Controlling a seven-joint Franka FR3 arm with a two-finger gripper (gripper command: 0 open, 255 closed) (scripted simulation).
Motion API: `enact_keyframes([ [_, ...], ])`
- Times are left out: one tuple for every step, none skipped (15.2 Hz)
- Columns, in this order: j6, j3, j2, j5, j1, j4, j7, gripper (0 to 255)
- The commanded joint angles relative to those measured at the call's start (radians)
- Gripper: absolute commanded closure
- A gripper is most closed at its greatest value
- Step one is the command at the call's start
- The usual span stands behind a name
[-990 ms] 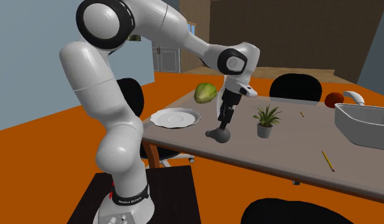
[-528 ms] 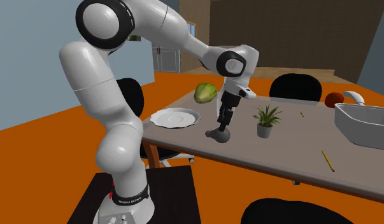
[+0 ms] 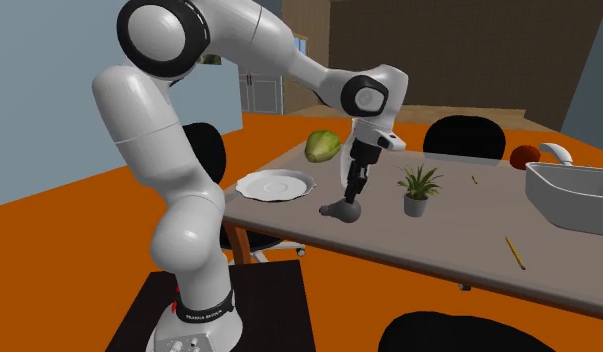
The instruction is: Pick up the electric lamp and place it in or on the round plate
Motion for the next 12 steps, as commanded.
enact_keyframes([
  [0.0, 0.005, 0.016, 0.006, 0.003, -0.016, -0.002, 255],
  [0.005, 0.003, 0.009, 0.007, 0.002, -0.029, -0.006, 255],
  [-0.007, 0.004, 0.005, 0.009, 0.005, -0.019, -0.001, 255],
  [-0.021, 0.003, 0.001, 0.008, 0.005, -0.009, -0.001, 255],
  [-0.035, 0.001, -0.003, 0.008, 0.005, 0.001, 0.0, 255],
  [-0.049, 0.0, -0.006, 0.008, 0.005, 0.011, 0.001, 255],
  [-0.063, -0.002, -0.01, 0.007, 0.005, 0.021, 0.002, 255],
  [-0.076, -0.003, -0.013, 0.007, 0.005, 0.032, 0.003, 255],
  [-0.059, -0.002, -0.011, 0.007, 0.004, 0.021, 0.001, 255],
  [-0.059, -0.002, -0.011, 0.007, 0.004, 0.021, 0.001, 0],
  [-0.019, 0.066, -0.04, -0.051, 0.008, -0.013, 0.209, 0],
  [0.001, 0.148, -0.044, -0.115, 0.0, -0.028, 0.424, 0],
])
